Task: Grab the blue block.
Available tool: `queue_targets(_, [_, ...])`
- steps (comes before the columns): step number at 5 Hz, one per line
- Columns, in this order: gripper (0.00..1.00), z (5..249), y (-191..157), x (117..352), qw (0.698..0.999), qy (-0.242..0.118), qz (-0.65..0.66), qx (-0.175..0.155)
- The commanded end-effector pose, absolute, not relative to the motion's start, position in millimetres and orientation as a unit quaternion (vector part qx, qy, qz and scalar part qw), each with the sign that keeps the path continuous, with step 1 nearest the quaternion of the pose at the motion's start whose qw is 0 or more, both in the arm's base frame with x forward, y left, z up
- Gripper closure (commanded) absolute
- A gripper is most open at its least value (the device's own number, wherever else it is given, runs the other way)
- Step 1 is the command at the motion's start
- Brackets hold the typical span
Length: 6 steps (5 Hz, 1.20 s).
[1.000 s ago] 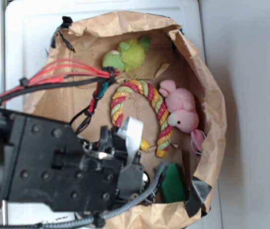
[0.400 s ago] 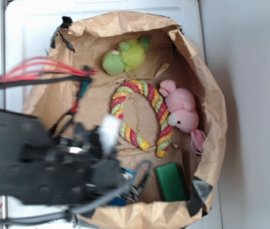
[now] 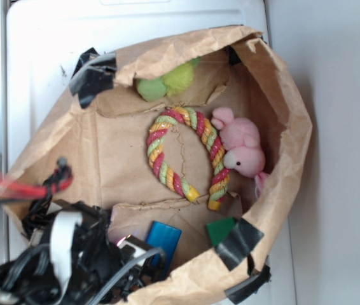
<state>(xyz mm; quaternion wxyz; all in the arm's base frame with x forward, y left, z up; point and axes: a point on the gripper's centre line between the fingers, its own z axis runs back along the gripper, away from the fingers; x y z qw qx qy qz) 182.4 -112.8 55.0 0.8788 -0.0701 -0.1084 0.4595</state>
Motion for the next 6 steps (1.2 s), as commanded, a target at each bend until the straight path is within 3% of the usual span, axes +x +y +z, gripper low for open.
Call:
queue_targets(1, [0.00, 66, -121, 181, 0.886, -0.100, 0.443, -0.089])
queue_targets(4, [0.00, 66, -121, 181, 0.886, -0.100, 0.443, -0.089])
queue_targets(5, [0.00, 76, -115, 206, 0.873, -0.089, 0.472, -0.083])
queue_targets(6, [0.00, 78, -100, 250, 0.864, -0.083, 0.489, -0.083])
